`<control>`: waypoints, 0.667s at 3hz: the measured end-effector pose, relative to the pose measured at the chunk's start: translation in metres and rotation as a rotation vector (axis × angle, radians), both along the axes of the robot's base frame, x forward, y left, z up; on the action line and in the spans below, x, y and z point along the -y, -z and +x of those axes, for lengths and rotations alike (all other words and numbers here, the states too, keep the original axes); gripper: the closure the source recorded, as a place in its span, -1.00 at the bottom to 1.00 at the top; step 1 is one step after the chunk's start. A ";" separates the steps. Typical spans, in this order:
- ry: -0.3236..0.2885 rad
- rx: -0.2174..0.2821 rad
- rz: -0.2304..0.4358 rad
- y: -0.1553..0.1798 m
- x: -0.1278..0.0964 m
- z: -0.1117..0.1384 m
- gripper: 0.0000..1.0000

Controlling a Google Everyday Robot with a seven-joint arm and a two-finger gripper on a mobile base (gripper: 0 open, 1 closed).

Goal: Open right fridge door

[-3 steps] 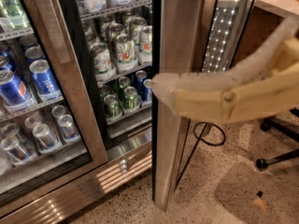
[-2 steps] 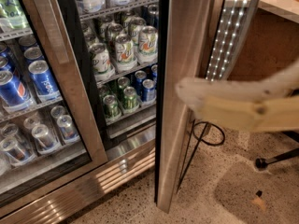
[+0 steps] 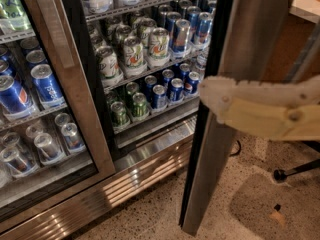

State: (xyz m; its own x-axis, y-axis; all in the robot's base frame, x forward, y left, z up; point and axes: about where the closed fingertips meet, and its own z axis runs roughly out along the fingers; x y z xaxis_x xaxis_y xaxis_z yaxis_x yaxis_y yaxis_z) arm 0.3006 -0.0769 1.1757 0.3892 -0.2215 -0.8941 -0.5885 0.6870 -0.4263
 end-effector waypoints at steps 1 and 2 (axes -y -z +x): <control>0.000 0.000 0.000 0.000 0.001 -0.002 -1.00; 0.000 0.000 0.000 0.000 0.001 -0.002 -1.00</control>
Offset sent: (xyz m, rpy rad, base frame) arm -0.1091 -0.0992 0.0111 -0.1489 -0.1894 -0.4177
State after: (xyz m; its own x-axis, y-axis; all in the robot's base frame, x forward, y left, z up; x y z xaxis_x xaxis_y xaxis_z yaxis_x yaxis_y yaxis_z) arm 0.2989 -0.0782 1.1757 0.3892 -0.2216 -0.8941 -0.5884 0.6870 -0.4264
